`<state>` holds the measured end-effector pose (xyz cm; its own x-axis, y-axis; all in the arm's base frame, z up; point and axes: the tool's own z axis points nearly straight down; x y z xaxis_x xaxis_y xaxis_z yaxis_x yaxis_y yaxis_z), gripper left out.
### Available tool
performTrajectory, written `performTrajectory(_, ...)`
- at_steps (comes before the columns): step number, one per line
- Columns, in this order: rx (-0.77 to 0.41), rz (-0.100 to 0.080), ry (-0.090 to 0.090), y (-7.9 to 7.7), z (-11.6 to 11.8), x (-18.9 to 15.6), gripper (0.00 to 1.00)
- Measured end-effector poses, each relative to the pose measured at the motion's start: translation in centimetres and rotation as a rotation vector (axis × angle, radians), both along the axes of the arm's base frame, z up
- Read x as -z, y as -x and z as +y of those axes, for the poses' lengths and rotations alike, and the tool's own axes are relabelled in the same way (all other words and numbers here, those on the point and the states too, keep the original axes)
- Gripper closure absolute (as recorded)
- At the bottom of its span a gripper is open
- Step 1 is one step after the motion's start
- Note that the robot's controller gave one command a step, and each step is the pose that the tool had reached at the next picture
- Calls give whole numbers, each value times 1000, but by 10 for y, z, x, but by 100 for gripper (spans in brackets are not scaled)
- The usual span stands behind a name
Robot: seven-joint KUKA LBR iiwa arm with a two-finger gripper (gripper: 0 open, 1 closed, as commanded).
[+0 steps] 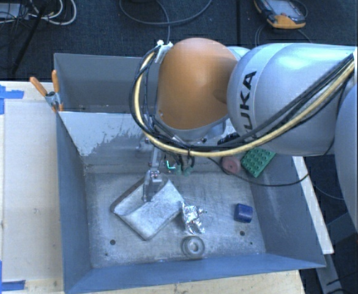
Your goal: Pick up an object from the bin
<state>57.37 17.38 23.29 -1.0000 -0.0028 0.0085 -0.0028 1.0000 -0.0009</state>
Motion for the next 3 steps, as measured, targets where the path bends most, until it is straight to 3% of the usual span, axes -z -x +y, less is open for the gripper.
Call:
performTrajectory(1, 40, -10, -7, -3, -32, 130, 0)
performTrajectory(2, -92, -12, 2, -28, -114, 114, 0)
performTrajectory(3, -70, -24, -8, -18, -82, 130, 0)
